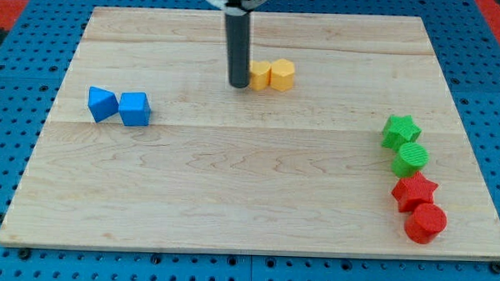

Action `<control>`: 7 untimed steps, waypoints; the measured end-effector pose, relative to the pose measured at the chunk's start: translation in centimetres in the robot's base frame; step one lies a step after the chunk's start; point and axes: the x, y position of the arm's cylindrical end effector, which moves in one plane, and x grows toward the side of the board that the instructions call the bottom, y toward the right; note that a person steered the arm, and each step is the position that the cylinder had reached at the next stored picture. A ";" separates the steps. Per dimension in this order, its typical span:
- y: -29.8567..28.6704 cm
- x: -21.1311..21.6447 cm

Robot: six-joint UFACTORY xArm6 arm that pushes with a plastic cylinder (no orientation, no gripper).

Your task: Separate the green blocks from the red star

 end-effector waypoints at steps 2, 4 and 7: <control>4.6 3.1; 24.9 4.8; 20.3 18.0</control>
